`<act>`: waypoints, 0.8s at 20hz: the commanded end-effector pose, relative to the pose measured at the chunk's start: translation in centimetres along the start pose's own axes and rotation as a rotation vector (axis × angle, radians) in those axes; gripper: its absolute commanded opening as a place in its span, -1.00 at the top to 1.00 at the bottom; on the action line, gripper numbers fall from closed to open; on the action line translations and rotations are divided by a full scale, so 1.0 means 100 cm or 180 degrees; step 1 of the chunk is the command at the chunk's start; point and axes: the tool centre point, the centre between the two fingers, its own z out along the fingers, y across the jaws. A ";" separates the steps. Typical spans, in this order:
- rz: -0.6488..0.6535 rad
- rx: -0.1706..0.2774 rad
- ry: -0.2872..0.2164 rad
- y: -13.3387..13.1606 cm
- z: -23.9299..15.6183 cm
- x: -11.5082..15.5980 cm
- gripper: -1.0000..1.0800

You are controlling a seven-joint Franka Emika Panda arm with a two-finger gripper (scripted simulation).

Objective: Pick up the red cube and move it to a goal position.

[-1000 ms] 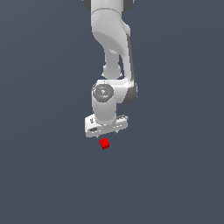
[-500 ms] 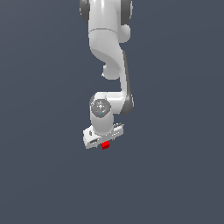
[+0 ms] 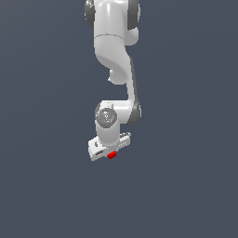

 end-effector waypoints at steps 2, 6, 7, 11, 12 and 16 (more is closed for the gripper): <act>-0.0003 0.0000 0.0001 0.000 0.000 0.000 1.00; -0.0003 0.0000 0.0001 0.000 0.000 0.000 1.00; -0.0003 0.0000 0.0001 0.000 0.000 0.000 1.00; -0.0003 0.0000 0.0001 -0.002 -0.005 0.001 1.00; -0.0003 0.0000 0.0001 -0.003 -0.008 0.002 1.00; -0.0003 0.0000 0.0001 -0.010 -0.028 0.007 1.00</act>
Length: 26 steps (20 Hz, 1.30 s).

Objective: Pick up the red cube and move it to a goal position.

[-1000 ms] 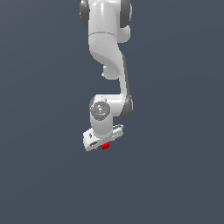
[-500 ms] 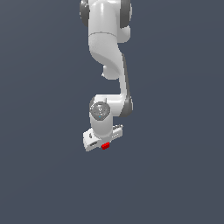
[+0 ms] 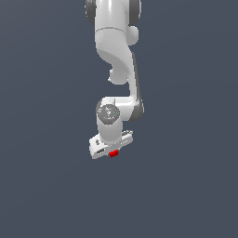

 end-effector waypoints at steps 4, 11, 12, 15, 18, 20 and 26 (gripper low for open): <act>-0.0002 -0.0004 0.0005 -0.014 -0.039 0.010 1.00; -0.0002 -0.0004 0.0005 -0.039 -0.112 0.028 1.00; -0.0002 -0.0004 0.0005 -0.042 -0.122 0.031 1.00; -0.0004 -0.0004 0.0005 -0.051 -0.149 0.038 1.00; -0.0004 -0.0004 0.0005 -0.058 -0.169 0.044 1.00; -0.0004 -0.0004 0.0005 -0.061 -0.180 0.048 1.00; -0.0003 -0.0003 0.0007 -0.066 -0.195 0.053 1.00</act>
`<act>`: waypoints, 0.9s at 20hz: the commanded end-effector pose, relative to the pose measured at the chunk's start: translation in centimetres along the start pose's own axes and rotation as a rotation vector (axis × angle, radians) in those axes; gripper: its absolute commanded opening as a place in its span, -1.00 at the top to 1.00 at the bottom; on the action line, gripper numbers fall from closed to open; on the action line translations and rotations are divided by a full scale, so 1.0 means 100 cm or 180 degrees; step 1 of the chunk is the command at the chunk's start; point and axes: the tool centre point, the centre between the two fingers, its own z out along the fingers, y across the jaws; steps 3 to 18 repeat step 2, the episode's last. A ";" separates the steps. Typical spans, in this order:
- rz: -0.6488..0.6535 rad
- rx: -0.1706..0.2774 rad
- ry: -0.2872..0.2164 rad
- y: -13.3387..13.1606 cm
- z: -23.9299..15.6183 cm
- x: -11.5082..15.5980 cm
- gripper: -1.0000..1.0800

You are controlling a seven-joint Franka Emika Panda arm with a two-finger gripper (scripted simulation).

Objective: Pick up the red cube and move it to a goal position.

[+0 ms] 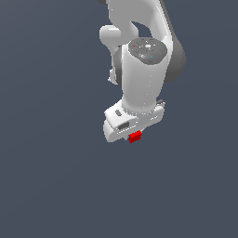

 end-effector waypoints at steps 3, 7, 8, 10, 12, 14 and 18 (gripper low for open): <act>0.0003 0.0001 -0.0002 -0.001 -0.004 0.001 1.00; 0.0003 0.0001 -0.0002 -0.001 -0.004 0.001 1.00; 0.0003 0.0001 -0.0002 -0.001 -0.004 0.001 1.00; 0.0003 0.0001 -0.0002 -0.001 -0.004 0.001 1.00; 0.0003 0.0001 -0.0002 -0.001 -0.004 0.001 1.00; 0.0003 0.0001 -0.0002 -0.001 -0.004 0.001 1.00; 0.0003 0.0001 -0.0002 -0.001 -0.004 0.001 1.00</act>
